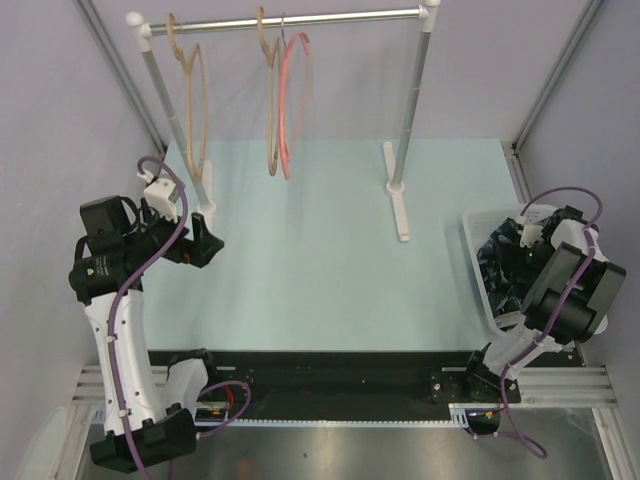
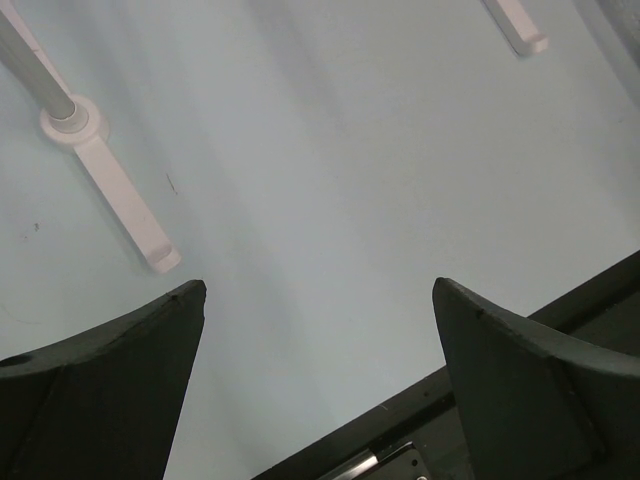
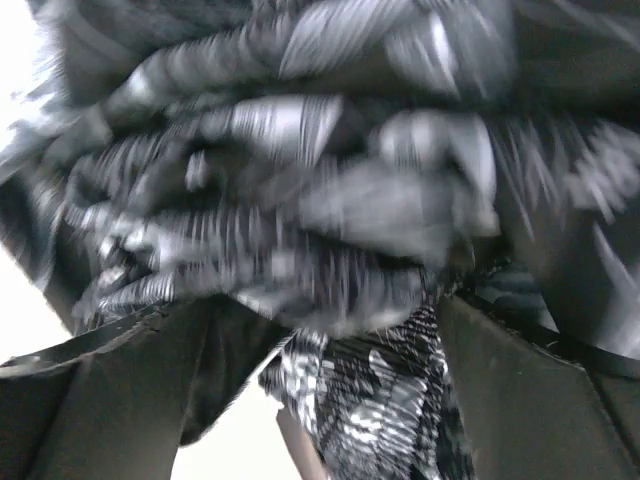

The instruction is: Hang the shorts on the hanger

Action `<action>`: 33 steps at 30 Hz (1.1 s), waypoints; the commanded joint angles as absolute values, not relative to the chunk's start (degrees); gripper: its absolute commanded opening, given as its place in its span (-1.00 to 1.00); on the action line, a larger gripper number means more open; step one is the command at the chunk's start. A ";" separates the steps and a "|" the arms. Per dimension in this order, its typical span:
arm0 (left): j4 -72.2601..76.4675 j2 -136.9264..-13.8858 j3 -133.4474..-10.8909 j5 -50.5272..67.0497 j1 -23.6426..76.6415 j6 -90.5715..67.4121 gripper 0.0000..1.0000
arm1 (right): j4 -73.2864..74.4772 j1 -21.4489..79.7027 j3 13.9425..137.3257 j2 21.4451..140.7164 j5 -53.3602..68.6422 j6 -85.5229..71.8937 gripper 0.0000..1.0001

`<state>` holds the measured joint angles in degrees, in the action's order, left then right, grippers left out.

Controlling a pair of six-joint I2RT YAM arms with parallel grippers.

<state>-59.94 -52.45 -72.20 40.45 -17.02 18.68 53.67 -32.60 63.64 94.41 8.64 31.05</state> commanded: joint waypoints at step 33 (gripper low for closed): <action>-30.32 -39.81 -71.54 58.35 -16.52 1.23 1.00 | 63.04 -26.21 126.56 75.06 52.64 4.00 -1.00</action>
<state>-36.93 -40.36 -71.66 53.12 -16.73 4.69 68.71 -29.21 123.26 74.56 42.61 16.29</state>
